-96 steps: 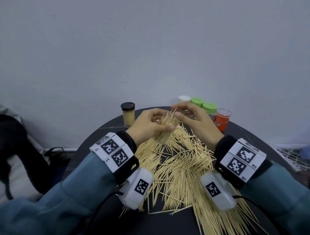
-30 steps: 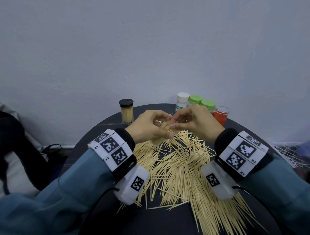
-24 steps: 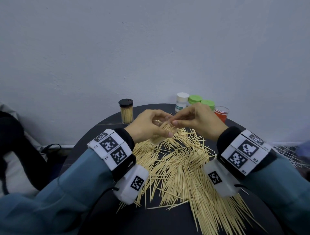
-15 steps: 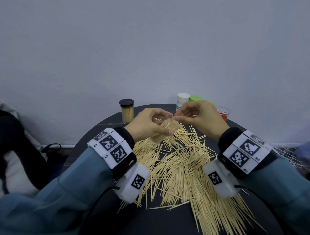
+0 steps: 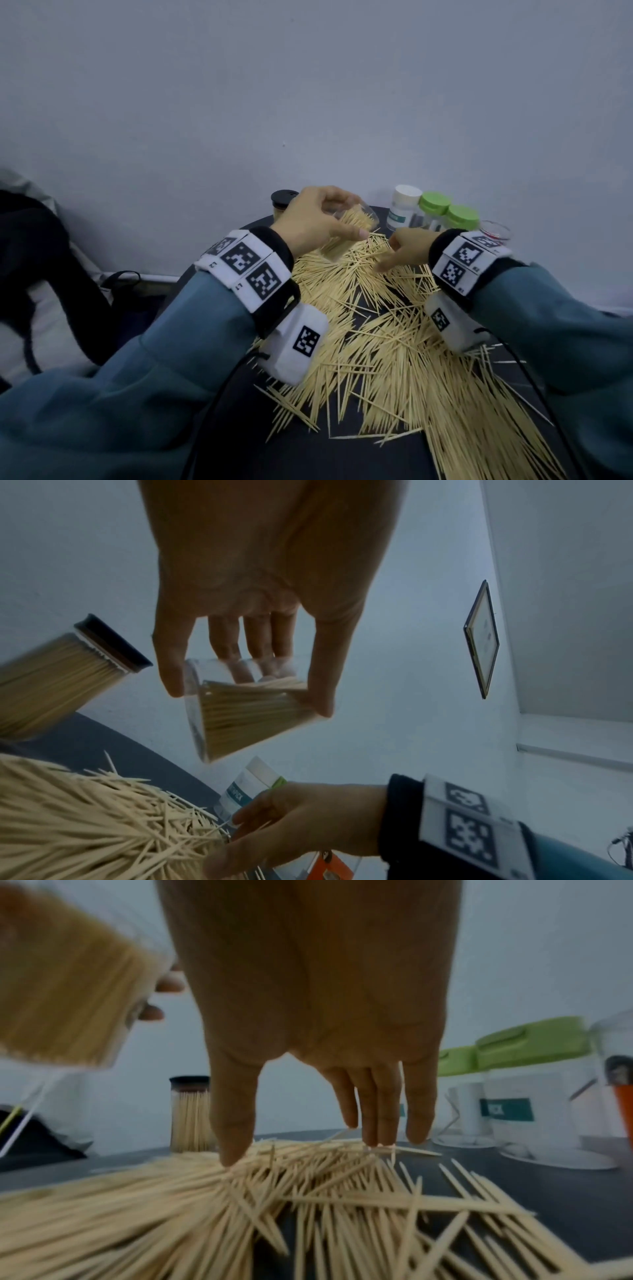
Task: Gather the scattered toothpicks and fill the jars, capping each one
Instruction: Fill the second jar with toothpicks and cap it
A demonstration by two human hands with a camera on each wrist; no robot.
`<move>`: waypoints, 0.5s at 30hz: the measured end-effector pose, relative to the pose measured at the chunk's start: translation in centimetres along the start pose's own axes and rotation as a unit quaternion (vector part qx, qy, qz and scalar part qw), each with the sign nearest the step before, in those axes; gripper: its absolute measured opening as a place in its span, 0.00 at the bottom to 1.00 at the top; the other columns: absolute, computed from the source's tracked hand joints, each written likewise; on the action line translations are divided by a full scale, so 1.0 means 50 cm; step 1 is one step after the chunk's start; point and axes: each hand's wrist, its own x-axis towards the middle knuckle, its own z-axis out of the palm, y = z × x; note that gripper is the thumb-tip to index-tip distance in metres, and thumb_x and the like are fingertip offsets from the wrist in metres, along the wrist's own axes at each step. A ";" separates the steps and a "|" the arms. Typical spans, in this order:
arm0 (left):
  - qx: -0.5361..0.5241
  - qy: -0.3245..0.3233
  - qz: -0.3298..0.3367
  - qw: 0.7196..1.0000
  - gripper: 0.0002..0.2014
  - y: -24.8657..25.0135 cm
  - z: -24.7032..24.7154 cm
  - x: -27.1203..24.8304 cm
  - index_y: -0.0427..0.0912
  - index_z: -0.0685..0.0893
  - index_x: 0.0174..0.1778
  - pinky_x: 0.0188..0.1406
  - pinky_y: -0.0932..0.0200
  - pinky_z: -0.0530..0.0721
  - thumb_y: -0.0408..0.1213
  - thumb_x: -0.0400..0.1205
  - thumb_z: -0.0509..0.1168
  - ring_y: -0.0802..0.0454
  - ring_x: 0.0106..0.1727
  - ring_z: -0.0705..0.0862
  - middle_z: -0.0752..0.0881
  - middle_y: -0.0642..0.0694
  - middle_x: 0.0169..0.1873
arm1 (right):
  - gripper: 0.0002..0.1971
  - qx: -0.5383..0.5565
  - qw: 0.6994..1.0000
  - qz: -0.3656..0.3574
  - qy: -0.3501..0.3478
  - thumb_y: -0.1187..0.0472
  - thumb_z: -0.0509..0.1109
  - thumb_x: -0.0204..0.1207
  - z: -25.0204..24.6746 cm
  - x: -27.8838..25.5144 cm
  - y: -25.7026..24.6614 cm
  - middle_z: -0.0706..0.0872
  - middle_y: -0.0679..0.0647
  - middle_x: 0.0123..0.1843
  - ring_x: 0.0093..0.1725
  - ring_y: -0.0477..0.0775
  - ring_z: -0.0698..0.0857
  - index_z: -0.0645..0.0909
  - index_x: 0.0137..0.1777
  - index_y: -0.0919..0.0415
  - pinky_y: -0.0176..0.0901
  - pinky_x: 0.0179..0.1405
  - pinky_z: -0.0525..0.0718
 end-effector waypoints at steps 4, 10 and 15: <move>-0.011 0.009 -0.002 1.000 0.29 0.001 -0.009 0.007 0.42 0.80 0.66 0.66 0.58 0.76 0.32 0.68 0.78 0.55 0.61 0.80 0.83 0.49 0.59 | 0.36 -0.042 0.999 0.009 0.001 0.35 0.73 0.63 0.015 0.030 -0.031 0.84 0.59 0.57 0.57 0.59 0.82 0.77 0.59 0.66 0.54 0.62 0.81; -0.017 0.003 -0.002 1.000 0.28 0.005 -0.009 0.007 0.42 0.80 0.66 0.61 0.61 0.74 0.31 0.69 0.77 0.57 0.59 0.78 0.80 0.54 0.53 | 0.29 -0.085 0.996 0.026 -0.009 0.40 0.73 0.68 0.015 0.032 -0.055 0.80 0.56 0.49 0.51 0.57 0.80 0.78 0.56 0.65 0.47 0.55 0.81; -0.012 0.002 0.001 1.000 0.28 0.009 -0.006 0.004 0.42 0.80 0.67 0.58 0.62 0.74 0.31 0.70 0.77 0.58 0.58 0.78 0.81 0.52 0.55 | 0.28 -0.085 0.996 0.034 -0.012 0.46 0.72 0.72 0.020 0.023 -0.049 0.81 0.58 0.51 0.51 0.57 0.80 0.77 0.63 0.68 0.46 0.54 0.79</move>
